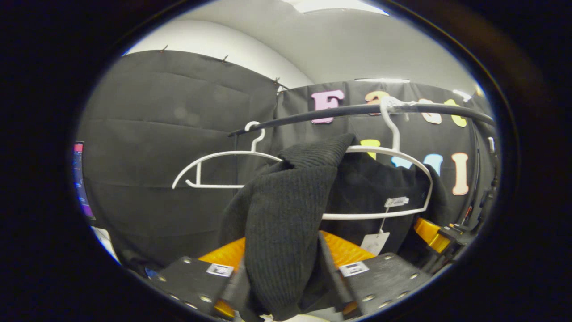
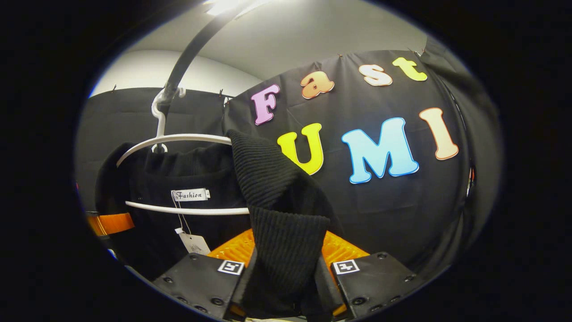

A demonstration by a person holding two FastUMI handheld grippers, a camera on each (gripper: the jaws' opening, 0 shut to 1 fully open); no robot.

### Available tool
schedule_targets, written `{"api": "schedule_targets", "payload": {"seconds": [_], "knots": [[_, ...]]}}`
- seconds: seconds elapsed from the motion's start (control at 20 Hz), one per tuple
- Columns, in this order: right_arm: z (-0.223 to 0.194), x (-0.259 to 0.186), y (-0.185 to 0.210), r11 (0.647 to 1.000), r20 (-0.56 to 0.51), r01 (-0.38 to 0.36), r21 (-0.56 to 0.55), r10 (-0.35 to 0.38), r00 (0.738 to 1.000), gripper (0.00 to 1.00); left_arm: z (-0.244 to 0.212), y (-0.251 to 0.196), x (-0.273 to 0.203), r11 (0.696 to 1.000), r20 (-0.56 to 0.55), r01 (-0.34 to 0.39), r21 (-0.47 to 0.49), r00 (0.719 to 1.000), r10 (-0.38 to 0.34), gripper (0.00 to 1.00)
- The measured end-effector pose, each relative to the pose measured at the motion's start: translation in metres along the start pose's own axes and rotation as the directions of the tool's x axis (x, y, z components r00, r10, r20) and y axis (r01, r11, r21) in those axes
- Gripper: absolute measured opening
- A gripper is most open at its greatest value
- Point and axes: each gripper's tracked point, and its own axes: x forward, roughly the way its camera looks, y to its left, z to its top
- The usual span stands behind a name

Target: Grasp the clothes on the hanger with both hands and then place them into the laundry hamper below.

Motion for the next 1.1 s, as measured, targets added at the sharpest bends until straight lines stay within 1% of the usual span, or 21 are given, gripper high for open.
{"api": "schedule_targets", "payload": {"seconds": [0.1,0.15,0.2,0.25,0.3,0.35,0.4,0.45,0.5,0.55,0.6,0.75,0.85,1.1], "knots": [[0.001,0.001,-0.002,1.0,-0.003,-0.005,0.009,0.005,1.0,0.37,-0.002,-0.01,0.001,0.999,-0.007,0.043,-0.021,0.999,-0.043,0.5],[0.0,0.005,-0.009,1.0,-0.002,0.007,0.017,-0.007,1.0,0.29,-0.003,-0.014,0.003,0.999,-0.013,0.048,-0.025,0.999,-0.049,0.5],[0.001,0.005,-0.01,0.999,-0.003,0.005,0.038,-0.005,1.0,0.18,-0.004,-0.005,0.005,1.0,-0.01,-0.007,-0.014,1.0,0.007,0.36],[0.001,0.005,-0.009,0.999,-0.014,-0.001,0.049,0.002,1.0,0.12,-0.003,0.003,0.005,0.999,-0.009,-0.046,-0.017,0.999,0.046,0.22],[0.002,0.004,-0.007,0.998,-0.021,-0.02,0.057,0.021,1.0,0.15,-0.004,-0.003,0.006,0.999,-0.012,-0.013,-0.038,1.0,0.013,0.07],[0.0,0.004,-0.004,0.997,-0.032,-0.049,0.059,0.051,0.998,0.12,-0.003,-0.015,0.002,0.997,-0.011,0.038,-0.069,0.999,-0.039,0.08],[-0.002,0.006,0.0,0.993,-0.045,-0.086,0.078,0.09,0.995,0.12,-0.002,-0.022,0.0,0.994,-0.01,0.062,-0.091,0.998,-0.063,0.06],[-0.001,0.004,0.001,0.988,-0.056,-0.116,0.098,0.122,0.991,0.05,-0.001,-0.026,0.0,0.992,-0.009,0.077,-0.102,0.997,-0.079,0.05],[-0.001,0.003,-0.004,0.986,-0.063,-0.122,0.111,0.13,0.99,0.06,0.001,-0.024,-0.002,0.991,-0.004,0.085,-0.105,0.996,-0.086,0.05],[0.0,0.002,-0.009,0.985,-0.062,-0.118,0.122,0.126,0.99,0.03,0.003,-0.022,-0.003,0.99,-0.002,0.091,-0.107,0.996,-0.092,0.04],[0.002,-0.001,-0.012,0.986,-0.059,-0.111,0.127,0.119,0.991,0.05,0.005,-0.017,-0.006,0.99,0.002,0.09,-0.111,0.996,-0.091,0.04],[0.005,-0.008,-0.013,0.987,-0.055,-0.101,0.126,0.108,0.993,0.05,0.018,-0.003,-0.019,0.991,0.032,0.088,-0.106,0.996,-0.085,0.04],[0.012,-0.006,-0.02,0.989,-0.045,-0.091,0.114,0.097,0.994,0.05,0.026,0.0,-0.021,0.992,0.044,0.086,-0.091,0.996,-0.082,0.03],[0.024,-0.01,-0.037,0.995,-0.023,-0.05,0.09,0.052,0.998,0.05,0.044,0.009,-0.027,0.992,0.08,0.083,-0.099,0.994,-0.075,0.02]]}}
